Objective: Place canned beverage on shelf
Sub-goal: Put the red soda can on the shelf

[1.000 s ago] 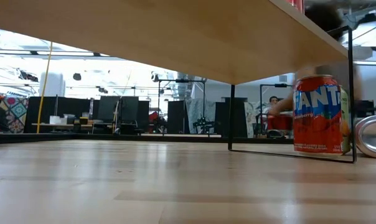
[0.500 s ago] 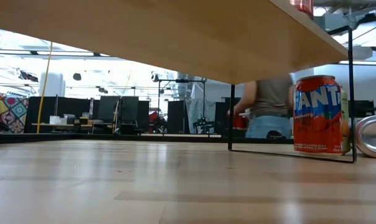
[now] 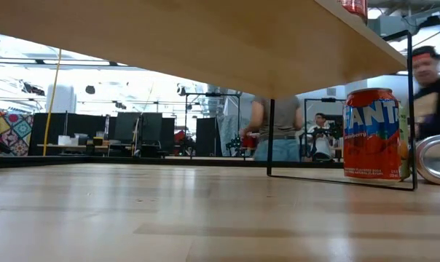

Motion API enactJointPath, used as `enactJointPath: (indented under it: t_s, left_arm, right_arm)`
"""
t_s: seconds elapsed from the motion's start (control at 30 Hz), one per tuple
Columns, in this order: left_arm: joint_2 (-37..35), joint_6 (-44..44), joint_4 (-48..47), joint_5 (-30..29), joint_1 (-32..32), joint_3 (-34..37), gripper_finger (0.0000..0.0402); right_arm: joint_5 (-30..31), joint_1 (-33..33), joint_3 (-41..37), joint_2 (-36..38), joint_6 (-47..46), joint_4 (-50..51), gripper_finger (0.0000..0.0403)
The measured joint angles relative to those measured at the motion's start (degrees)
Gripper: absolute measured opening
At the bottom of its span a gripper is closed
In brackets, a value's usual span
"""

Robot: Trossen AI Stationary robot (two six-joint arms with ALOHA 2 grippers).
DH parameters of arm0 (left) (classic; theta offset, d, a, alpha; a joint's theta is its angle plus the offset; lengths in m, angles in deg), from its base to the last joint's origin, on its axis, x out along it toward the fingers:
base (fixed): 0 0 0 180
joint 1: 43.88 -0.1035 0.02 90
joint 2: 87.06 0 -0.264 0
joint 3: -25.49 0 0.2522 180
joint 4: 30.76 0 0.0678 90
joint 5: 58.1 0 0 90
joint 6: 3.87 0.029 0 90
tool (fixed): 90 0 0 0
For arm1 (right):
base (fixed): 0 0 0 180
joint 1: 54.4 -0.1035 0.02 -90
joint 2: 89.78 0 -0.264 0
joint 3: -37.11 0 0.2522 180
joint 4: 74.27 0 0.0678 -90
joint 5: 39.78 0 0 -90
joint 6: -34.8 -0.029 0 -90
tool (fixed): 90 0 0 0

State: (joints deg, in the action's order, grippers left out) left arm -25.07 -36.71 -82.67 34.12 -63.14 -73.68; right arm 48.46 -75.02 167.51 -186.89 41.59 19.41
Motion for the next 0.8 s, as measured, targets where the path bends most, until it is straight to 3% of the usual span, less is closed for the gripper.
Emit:
enactJointPath:
  t_s: [0.13, 0.3, 0.43, 0.57, 0.8]
  left_arm:
    - [0.0, 0.0, -0.2, 0.0, 0.0, 0.0, 0.0332]
    - [0.0, -0.2, -0.3, 0.0, 0.0, 0.0, 0.0332]
    - [0.0, 0.0, -0.3, 0.0, 0.0, 0.0, 0.0332]
    - [0.0, 0.0, -0.3, -0.1, 0.0, 0.0, 0.0332]
    - [0.0, -0.4, -1.5, -0.6, 0.0, 0.0, 0.0332]
  right_arm:
    - [0.5, 0.0, 0.0, 3.9, -8.2, 5.5, 0.0345]
    - [7.3, -1.9, -6.4, 13.7, -20.7, 8.4, 0.0330]
    - [17.4, -5.3, -18.3, 25.3, -32.4, -1.8, 0.0318]
    - [25.8, -7.1, -32.3, 32.4, -41.6, -18.7, 0.0296]
    - [27.1, -14.6, -51.1, 34.8, -50.6, -36.1, 0.0236]
